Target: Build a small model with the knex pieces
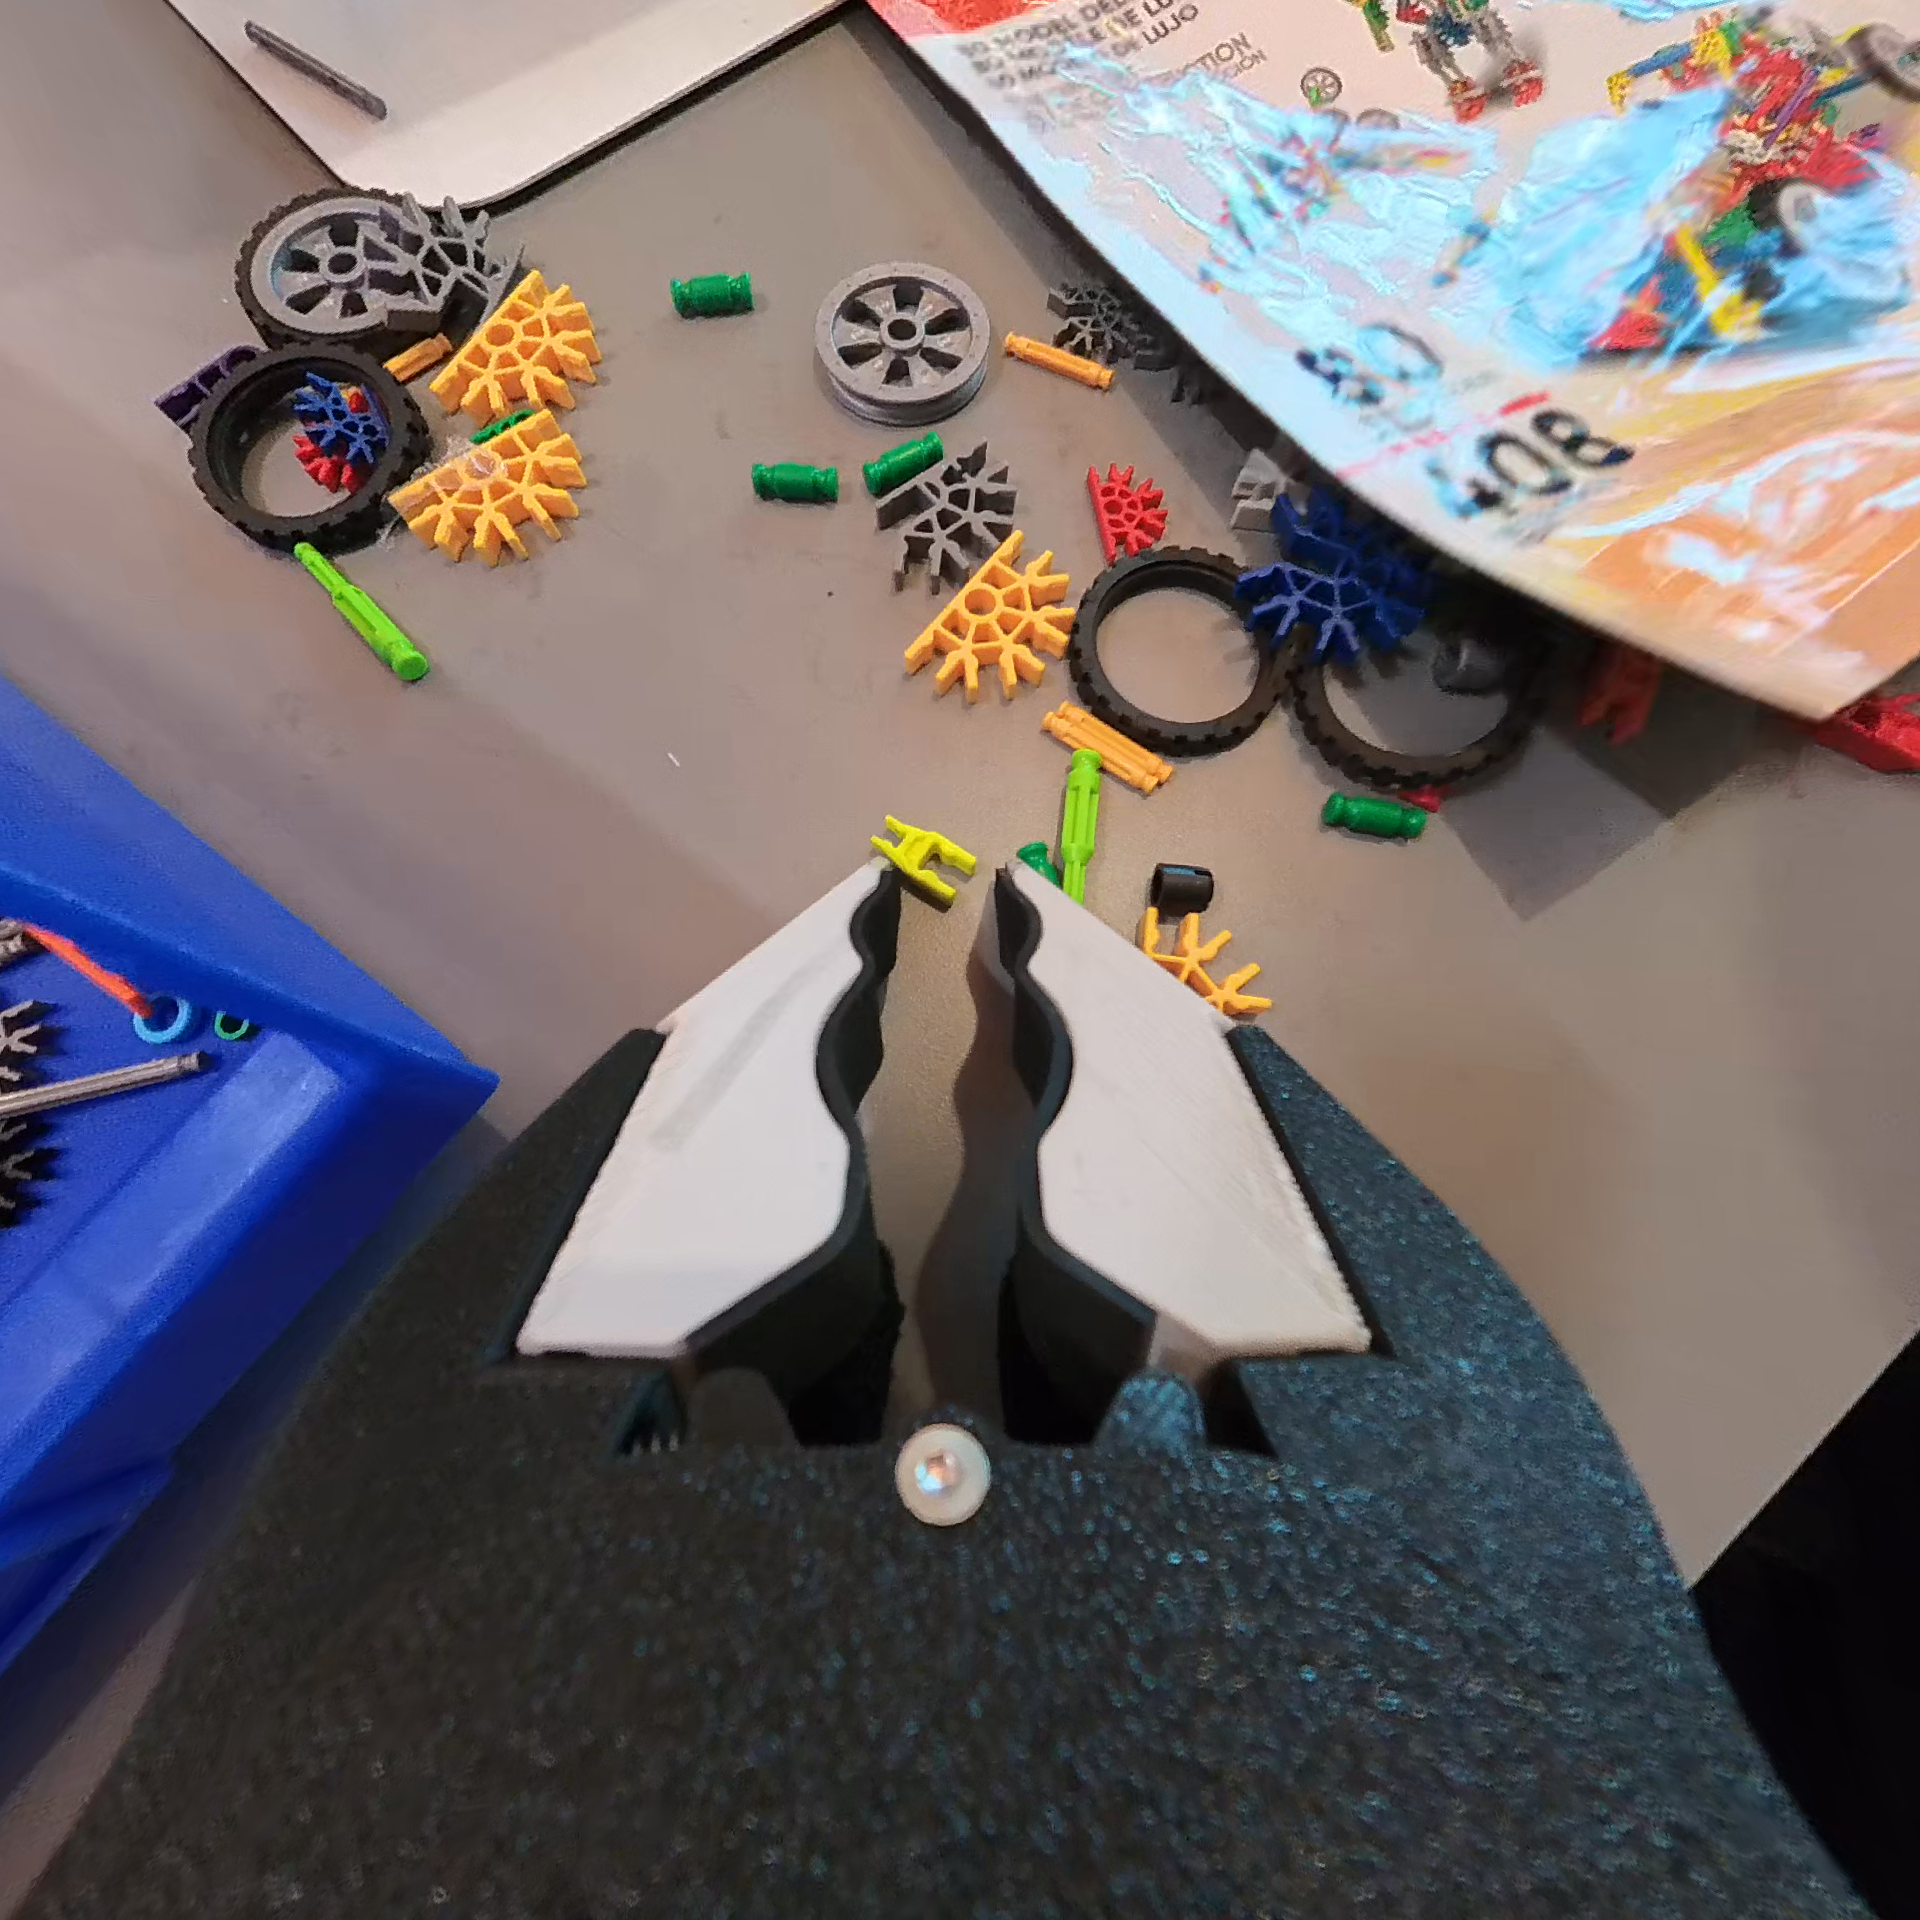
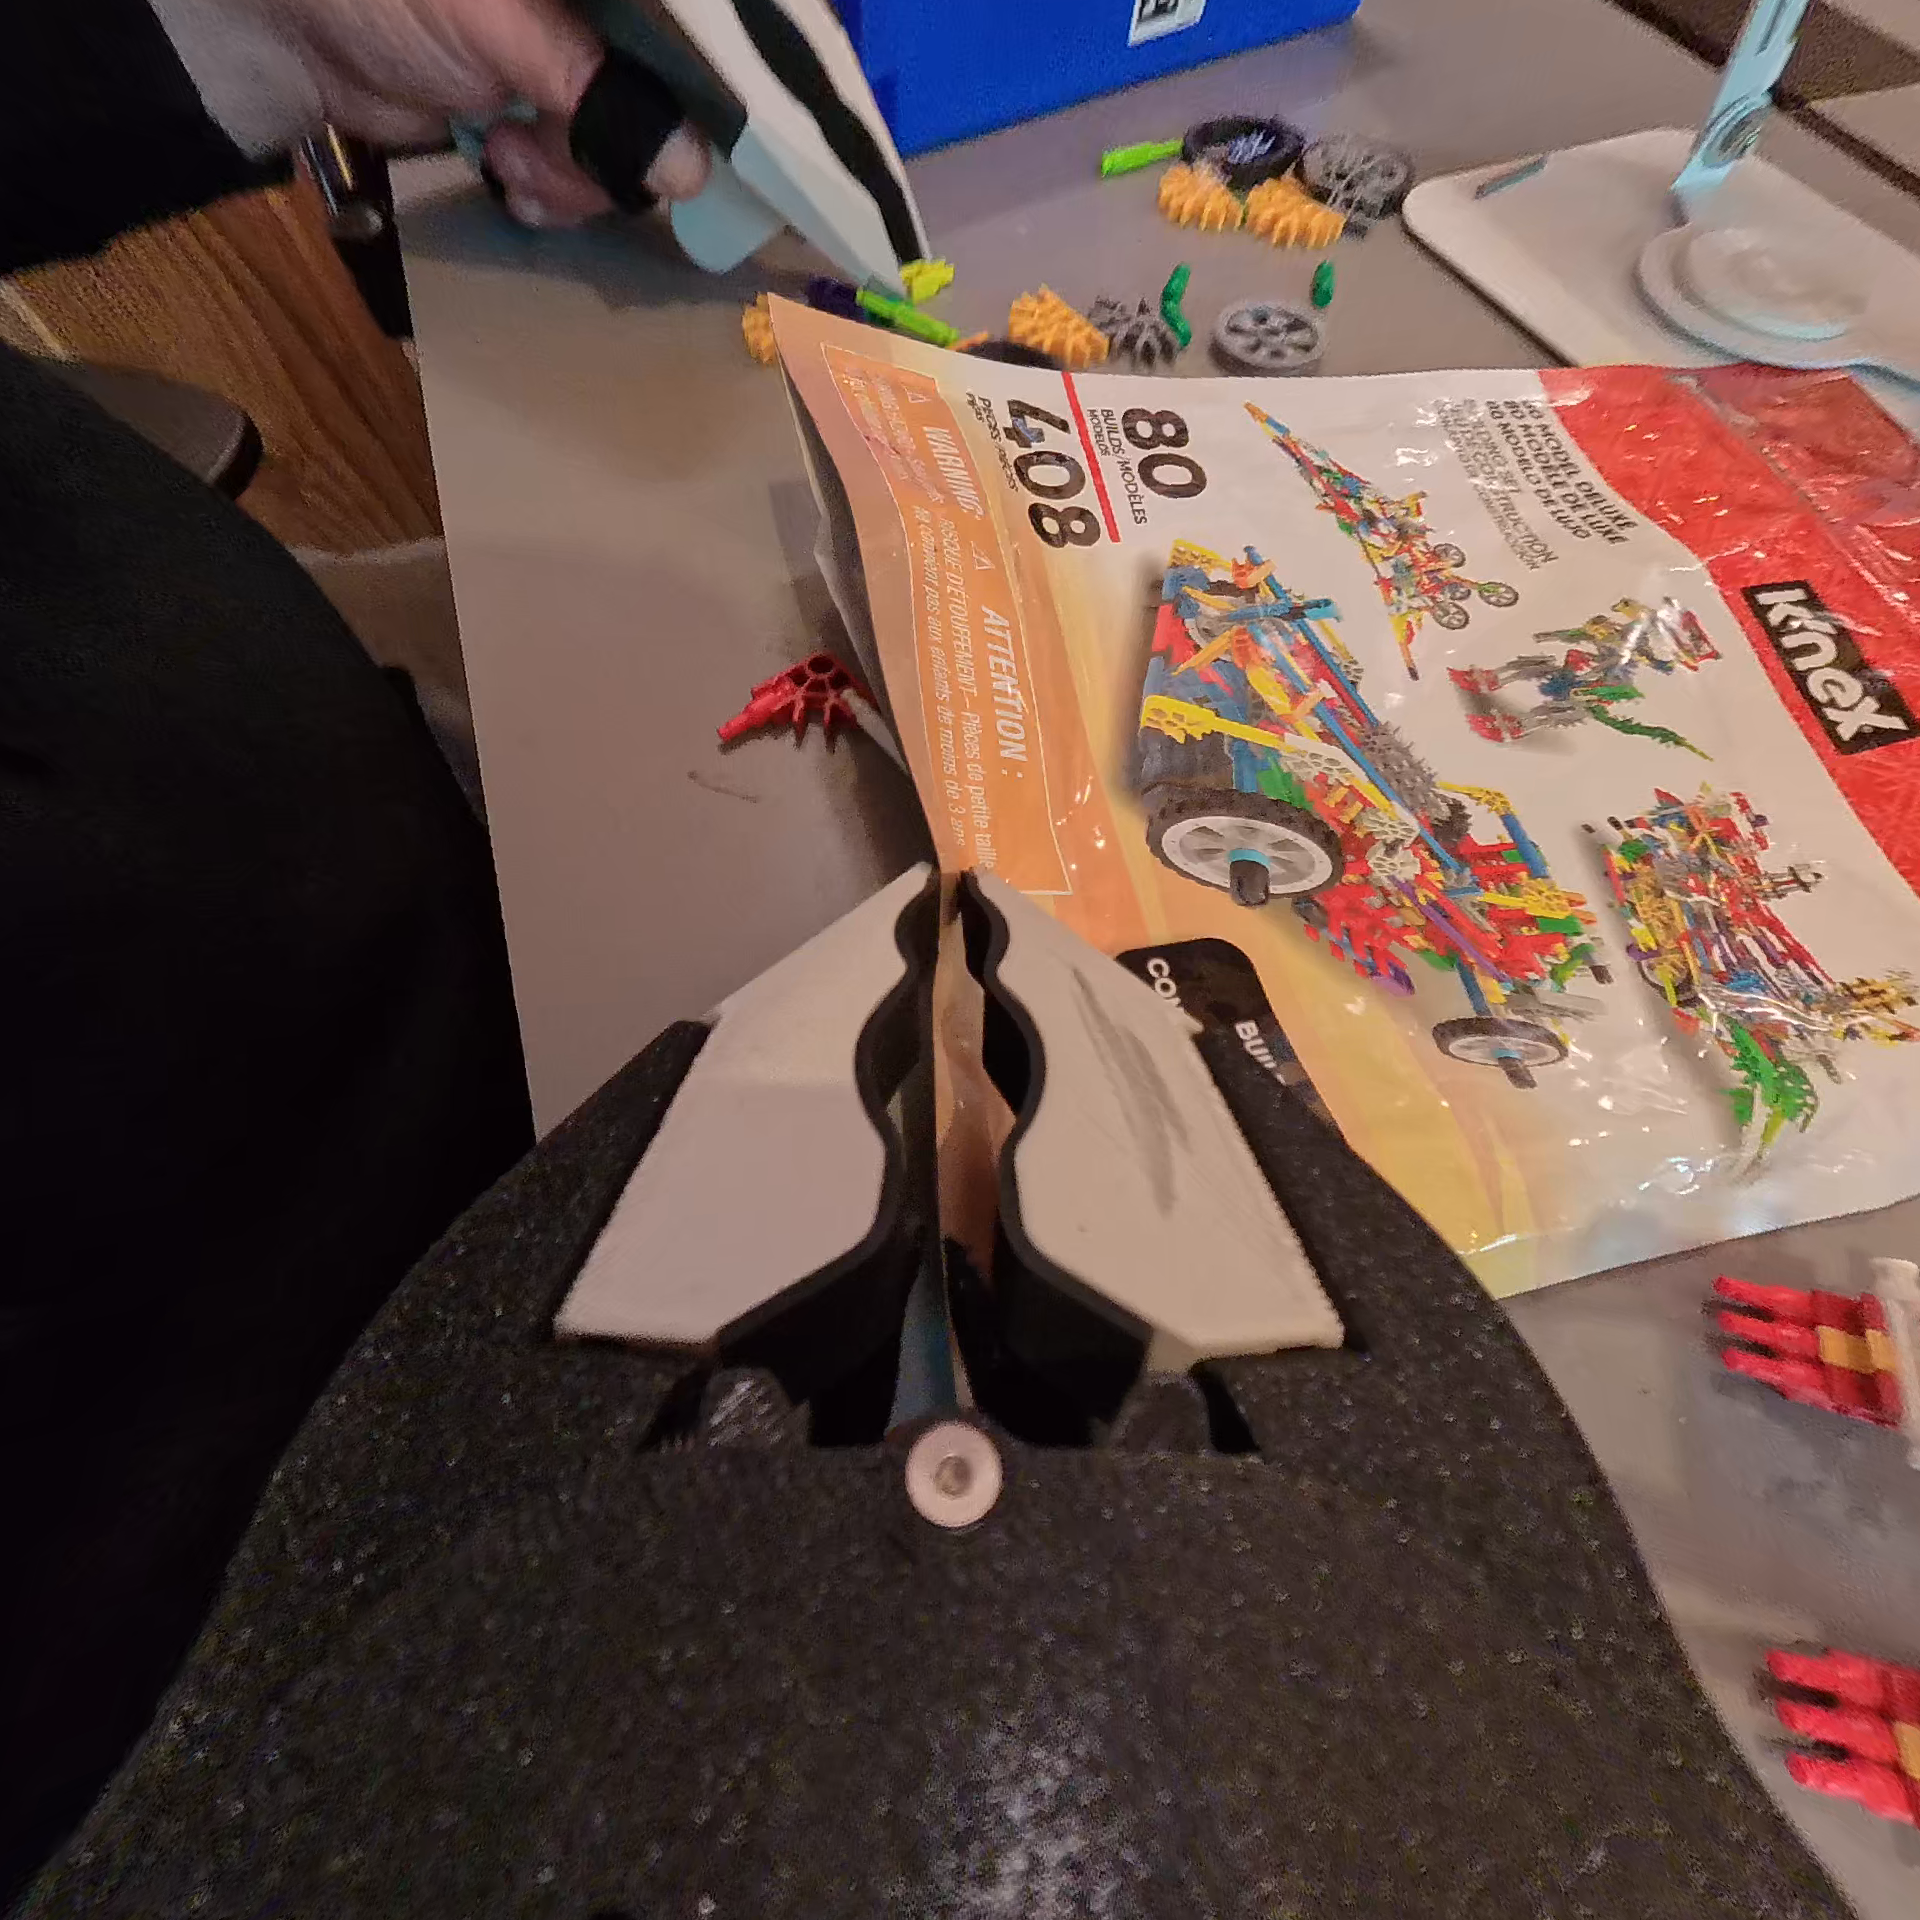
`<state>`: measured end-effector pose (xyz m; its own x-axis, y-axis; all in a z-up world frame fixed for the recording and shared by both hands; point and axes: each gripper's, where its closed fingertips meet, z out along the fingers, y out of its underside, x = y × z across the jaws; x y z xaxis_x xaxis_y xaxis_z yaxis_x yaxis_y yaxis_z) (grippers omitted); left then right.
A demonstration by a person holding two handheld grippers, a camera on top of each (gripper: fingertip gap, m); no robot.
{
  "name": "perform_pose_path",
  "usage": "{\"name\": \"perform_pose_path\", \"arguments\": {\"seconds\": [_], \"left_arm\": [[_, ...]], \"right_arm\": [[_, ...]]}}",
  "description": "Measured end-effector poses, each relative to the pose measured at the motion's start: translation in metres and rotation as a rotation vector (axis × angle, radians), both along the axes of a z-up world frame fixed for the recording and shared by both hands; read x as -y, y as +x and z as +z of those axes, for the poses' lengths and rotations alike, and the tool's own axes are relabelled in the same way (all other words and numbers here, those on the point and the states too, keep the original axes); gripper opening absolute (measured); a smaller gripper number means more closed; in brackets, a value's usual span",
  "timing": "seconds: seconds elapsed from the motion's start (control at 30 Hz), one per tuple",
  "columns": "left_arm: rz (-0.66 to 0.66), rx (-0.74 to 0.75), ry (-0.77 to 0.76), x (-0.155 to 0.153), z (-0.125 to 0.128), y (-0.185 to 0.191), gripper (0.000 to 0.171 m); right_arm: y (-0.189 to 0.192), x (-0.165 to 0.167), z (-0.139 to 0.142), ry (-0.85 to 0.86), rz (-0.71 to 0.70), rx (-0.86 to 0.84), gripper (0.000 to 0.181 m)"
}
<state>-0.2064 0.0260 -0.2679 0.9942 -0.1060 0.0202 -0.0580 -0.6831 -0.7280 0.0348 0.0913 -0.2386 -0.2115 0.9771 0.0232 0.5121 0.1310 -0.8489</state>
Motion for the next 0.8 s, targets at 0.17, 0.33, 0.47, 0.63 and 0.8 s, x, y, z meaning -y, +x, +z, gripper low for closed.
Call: {"name": "perform_pose_path", "arguments": {"seconds": [0.17, 0.33, 0.47, 0.63, 0.8], "left_arm": [[-0.004, -0.017, 0.001, 0.0, 0.0, 0.001, 0.018], [-0.007, -0.035, 0.002, 0.0, 0.0, 0.001, 0.019], [-0.011, -0.029, 0.002, 0.001, 0.0, 0.002, 0.02], [-0.019, -0.029, 0.003, 0.001, 0.0, 0.002, 0.02], [-0.025, -0.016, 0.004, 0.001, 0.0, 0.003, 0.022]], "right_arm": [[-0.005, -0.016, 0.009, 0.015, -0.07, -0.052, 0.0], [-0.017, -0.033, 0.015, 0.041, -0.14, -0.058, 0.0], [-0.027, -0.034, 0.015, 0.046, -0.12, -0.041, 0.0], [-0.033, -0.033, 0.022, 0.063, -0.119, -0.06, 0.0], [-0.031, -0.042, 0.024, 0.067, -0.181, -0.058, 0.0]]}}
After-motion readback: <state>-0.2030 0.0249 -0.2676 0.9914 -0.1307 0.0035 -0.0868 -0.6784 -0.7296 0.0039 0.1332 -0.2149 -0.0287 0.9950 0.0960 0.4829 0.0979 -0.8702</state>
